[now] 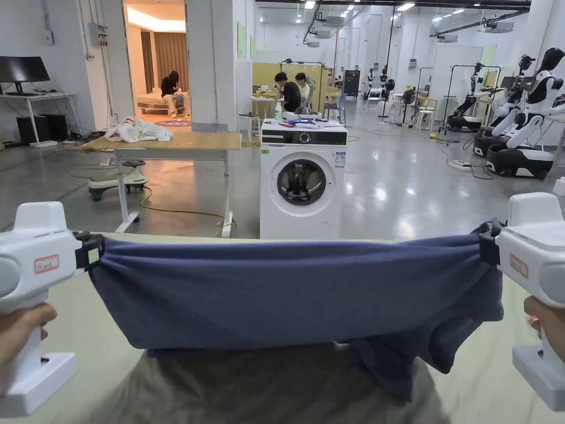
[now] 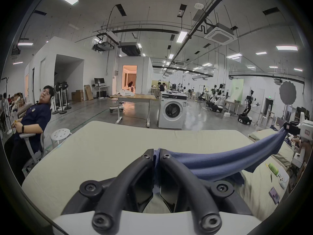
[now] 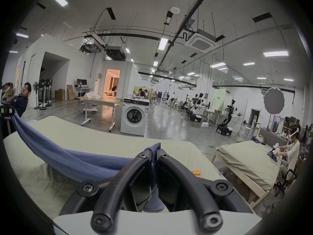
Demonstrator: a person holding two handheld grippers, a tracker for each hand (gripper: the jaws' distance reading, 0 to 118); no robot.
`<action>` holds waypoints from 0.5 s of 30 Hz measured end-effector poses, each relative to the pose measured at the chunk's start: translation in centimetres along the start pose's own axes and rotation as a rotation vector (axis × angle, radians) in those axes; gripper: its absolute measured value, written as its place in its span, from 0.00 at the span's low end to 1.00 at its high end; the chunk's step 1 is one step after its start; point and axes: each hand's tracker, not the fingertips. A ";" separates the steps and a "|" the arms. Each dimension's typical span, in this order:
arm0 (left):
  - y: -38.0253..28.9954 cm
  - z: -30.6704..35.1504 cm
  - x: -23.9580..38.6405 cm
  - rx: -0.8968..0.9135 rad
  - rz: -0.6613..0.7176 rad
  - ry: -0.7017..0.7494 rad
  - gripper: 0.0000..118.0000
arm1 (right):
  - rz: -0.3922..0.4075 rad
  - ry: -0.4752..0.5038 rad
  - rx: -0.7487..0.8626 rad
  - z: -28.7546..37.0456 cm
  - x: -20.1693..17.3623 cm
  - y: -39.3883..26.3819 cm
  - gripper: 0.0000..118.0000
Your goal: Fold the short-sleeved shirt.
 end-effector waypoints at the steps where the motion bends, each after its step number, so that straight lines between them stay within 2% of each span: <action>1: -0.9 1.1 -0.2 0.001 0.010 0.001 0.01 | 0.015 0.003 -0.002 1.3 -0.1 -0.7 0.03; 6: -6.1 6.8 -0.9 -0.030 0.025 0.004 0.01 | 0.036 0.040 -0.042 7.3 0.0 -4.8 0.03; 12: -11.0 13.1 -1.4 -0.038 0.045 0.005 0.01 | 0.020 0.045 -0.069 13.3 0.5 -8.9 0.03; 15: -12.4 15.4 -1.9 -0.035 0.066 0.005 0.01 | 0.036 0.048 -0.078 16.4 0.2 -10.4 0.03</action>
